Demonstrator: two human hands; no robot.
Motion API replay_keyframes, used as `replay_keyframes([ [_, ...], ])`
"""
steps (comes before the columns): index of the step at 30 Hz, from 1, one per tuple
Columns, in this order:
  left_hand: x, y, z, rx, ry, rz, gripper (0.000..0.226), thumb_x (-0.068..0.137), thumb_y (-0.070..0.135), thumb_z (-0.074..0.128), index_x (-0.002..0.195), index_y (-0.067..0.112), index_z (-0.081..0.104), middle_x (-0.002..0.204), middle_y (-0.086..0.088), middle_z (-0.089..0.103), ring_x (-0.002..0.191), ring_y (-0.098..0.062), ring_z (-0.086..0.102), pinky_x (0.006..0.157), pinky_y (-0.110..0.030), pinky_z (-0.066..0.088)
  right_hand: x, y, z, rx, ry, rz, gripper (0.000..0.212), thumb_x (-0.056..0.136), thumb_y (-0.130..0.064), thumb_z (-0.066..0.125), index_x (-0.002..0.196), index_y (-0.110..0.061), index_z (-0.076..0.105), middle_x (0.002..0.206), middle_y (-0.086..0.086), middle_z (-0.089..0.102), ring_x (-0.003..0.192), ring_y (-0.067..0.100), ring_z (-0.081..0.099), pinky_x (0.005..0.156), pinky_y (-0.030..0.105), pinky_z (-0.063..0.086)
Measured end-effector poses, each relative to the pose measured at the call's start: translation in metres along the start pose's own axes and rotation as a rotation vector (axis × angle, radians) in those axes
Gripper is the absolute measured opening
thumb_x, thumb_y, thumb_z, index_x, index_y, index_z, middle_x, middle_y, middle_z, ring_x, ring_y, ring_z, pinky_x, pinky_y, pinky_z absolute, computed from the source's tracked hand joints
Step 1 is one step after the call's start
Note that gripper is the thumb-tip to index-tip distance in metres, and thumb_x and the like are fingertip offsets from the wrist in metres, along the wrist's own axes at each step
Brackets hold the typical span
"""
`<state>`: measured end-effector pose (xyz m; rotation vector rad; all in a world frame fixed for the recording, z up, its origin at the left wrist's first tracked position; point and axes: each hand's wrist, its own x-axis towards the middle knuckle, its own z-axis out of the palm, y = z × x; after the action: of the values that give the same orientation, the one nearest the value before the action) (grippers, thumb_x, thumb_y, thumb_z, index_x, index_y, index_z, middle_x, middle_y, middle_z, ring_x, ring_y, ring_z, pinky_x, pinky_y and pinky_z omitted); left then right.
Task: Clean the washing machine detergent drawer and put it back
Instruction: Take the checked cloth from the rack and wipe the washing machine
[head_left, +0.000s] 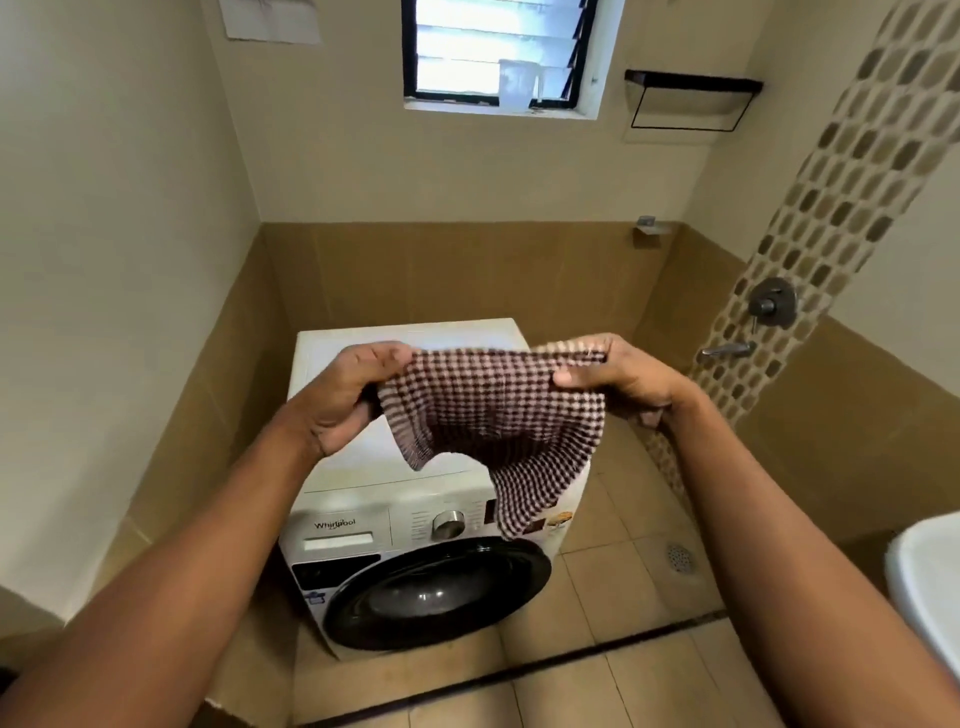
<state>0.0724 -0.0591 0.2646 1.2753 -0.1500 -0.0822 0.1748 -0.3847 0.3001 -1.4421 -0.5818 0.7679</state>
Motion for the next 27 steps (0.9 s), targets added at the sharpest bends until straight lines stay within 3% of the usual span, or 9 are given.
replay_keyframes([
  [4,0.002,-0.041,0.02,-0.367,0.057,-0.142,0.034,0.09,0.029,0.07,0.116,0.008,0.078,0.127,-0.014,0.072,0.117,-0.026,0.07,0.096,-0.04,0.06,0.025,0.002,0.01,0.273,0.136,-0.048,0.034,0.095,-0.006,0.068,0.125,0.009,0.065,0.123,0.022,0.067,0.114,0.032,0.066,0.111,0.047,0.048],
  [7,0.006,-0.073,0.027,-0.189,0.107,-0.228,0.041,0.091,0.004,0.071,0.132,-0.001,0.065,0.134,-0.02,0.068,0.123,-0.033,0.067,0.102,-0.04,0.057,0.038,0.023,0.001,0.305,0.255,0.014,0.024,0.096,-0.012,0.071,0.114,0.004,0.07,0.114,0.018,0.069,0.105,0.027,0.067,0.11,0.047,0.046],
  [9,0.014,-0.083,0.029,-0.189,0.209,-0.239,0.046,0.089,0.003,0.07,0.133,-0.007,0.063,0.135,-0.026,0.066,0.126,-0.04,0.063,0.106,-0.046,0.054,0.039,0.047,-0.001,0.419,0.355,0.037,0.024,0.099,-0.018,0.067,0.112,0.002,0.069,0.113,0.017,0.07,0.101,0.026,0.071,0.106,0.044,0.052],
  [11,0.022,-0.086,0.027,-0.27,0.272,-0.278,0.048,0.089,0.004,0.07,0.133,-0.012,0.061,0.133,-0.03,0.065,0.119,-0.042,0.067,0.102,-0.051,0.056,0.035,0.078,0.007,0.422,0.324,0.099,0.032,0.101,-0.023,0.064,0.122,0.002,0.066,0.118,0.016,0.072,0.107,0.027,0.071,0.101,0.043,0.055],
  [14,0.028,-0.086,0.016,-0.33,0.267,-0.284,0.043,0.084,0.0,0.072,0.125,-0.01,0.063,0.124,-0.028,0.067,0.1,-0.034,0.073,0.091,-0.043,0.062,0.034,0.118,0.023,0.24,0.243,0.257,0.035,0.094,-0.001,0.069,0.128,0.005,0.063,0.129,0.023,0.069,0.112,0.031,0.07,0.097,0.042,0.058],
  [16,0.032,-0.081,0.005,-0.326,0.206,-0.249,0.048,0.08,-0.009,0.073,0.127,-0.006,0.063,0.123,-0.024,0.068,0.107,-0.032,0.072,0.097,-0.043,0.06,0.04,0.121,0.021,0.263,0.317,0.253,0.037,0.088,0.012,0.067,0.125,0.011,0.062,0.126,0.026,0.069,0.105,0.031,0.072,0.09,0.038,0.062],
  [20,0.043,-0.065,-0.012,-0.014,0.228,-0.255,0.055,0.083,-0.015,0.069,0.132,0.008,0.061,0.124,-0.012,0.073,0.122,-0.032,0.067,0.096,-0.043,0.06,0.051,0.092,-0.002,0.378,0.4,0.076,0.046,0.087,0.013,0.068,0.132,0.009,0.058,0.129,0.025,0.067,0.114,0.035,0.069,0.095,0.04,0.06],
  [23,0.055,-0.046,-0.017,0.265,0.371,-0.193,0.05,0.084,-0.007,0.077,0.127,0.014,0.064,0.123,-0.008,0.073,0.122,-0.031,0.066,0.103,-0.049,0.056,0.055,0.069,-0.014,0.176,0.46,0.015,0.05,0.084,0.013,0.072,0.132,0.004,0.06,0.127,0.021,0.07,0.116,0.033,0.07,0.095,0.041,0.06],
  [27,0.076,-0.005,-0.012,0.284,0.456,-0.027,0.086,0.078,-0.01,0.082,0.151,0.018,0.045,0.142,-0.006,0.059,0.121,-0.024,0.065,0.099,-0.041,0.059,0.071,0.031,-0.023,0.035,0.592,-0.069,0.069,0.08,0.009,0.08,0.141,-0.002,0.05,0.119,0.019,0.074,0.108,0.031,0.074,0.089,0.041,0.062],
])
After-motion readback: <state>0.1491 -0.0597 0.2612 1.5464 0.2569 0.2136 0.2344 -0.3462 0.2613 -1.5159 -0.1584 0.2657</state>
